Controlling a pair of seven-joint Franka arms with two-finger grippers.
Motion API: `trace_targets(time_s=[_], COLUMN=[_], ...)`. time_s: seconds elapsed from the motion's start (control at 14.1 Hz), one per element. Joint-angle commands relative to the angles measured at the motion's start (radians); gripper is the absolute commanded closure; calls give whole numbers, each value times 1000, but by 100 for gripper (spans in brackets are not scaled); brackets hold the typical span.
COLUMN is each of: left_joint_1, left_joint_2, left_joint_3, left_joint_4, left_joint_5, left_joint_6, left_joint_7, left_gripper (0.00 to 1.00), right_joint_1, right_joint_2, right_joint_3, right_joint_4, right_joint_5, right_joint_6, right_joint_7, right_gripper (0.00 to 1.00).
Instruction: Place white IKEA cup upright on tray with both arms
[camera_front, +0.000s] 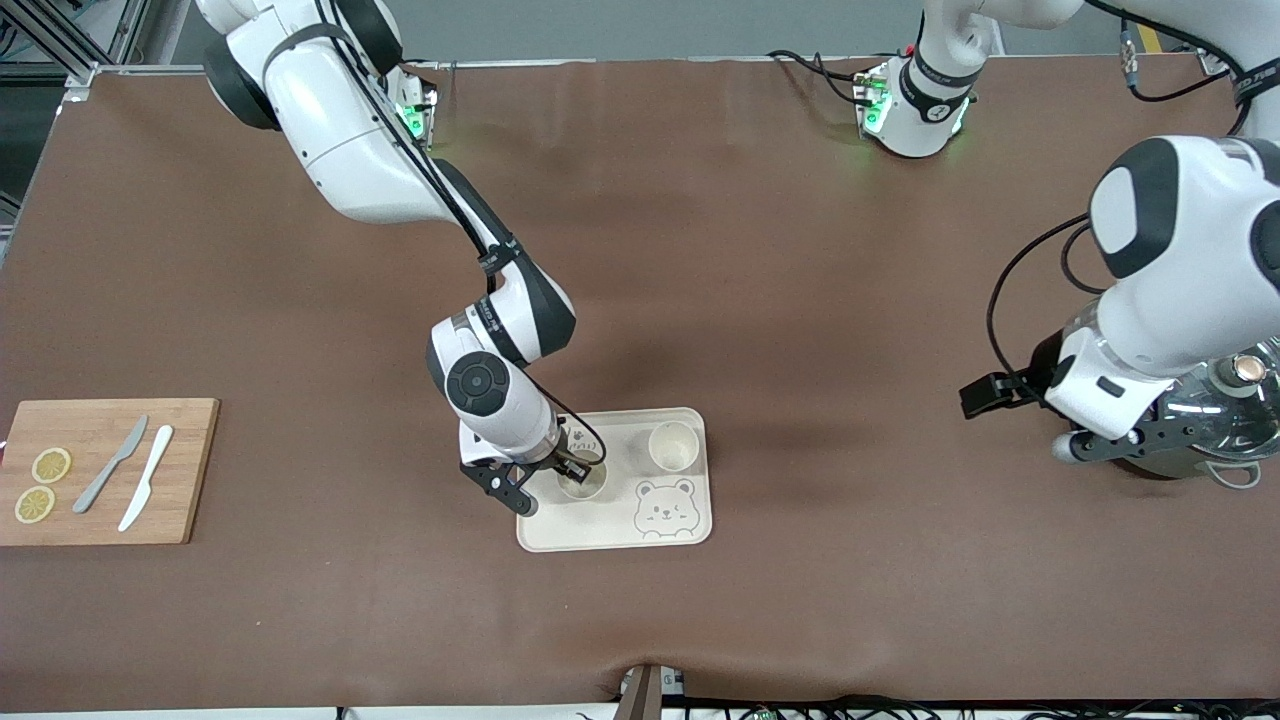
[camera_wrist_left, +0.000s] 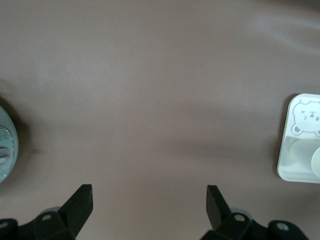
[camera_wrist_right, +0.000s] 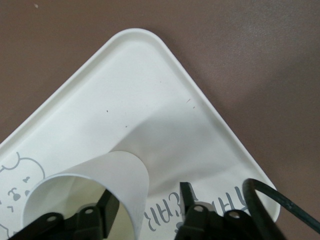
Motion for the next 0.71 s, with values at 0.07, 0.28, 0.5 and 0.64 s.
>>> trace_targets(time_s=[0.07, 0.28, 0.5, 0.64], left_joint_1=[47, 79, 87, 88], left_joint_2=[-88, -116, -159, -167], left_joint_3=[-8, -7, -6, -4], left_joint_4=[-77, -71, -36, 27], left_joint_5=[22, 57, 89, 117], left_joint_6=[-14, -49, -68, -120], left_joint_7=[112, 167, 167, 167], left_gripper=[0, 0, 0, 0], right_joint_1=[12, 10, 12, 10], right_joint_2=[-11, -41, -108, -184], right_joint_3=[-12, -12, -10, -7], right_joint_4=[0, 0, 1, 1], right_joint_5=[-22, -18, -18, -15], right_joint_6=[6, -29, -139, -241], right_joint_7=[7, 1, 0, -15], right_gripper=[0, 0, 0, 0])
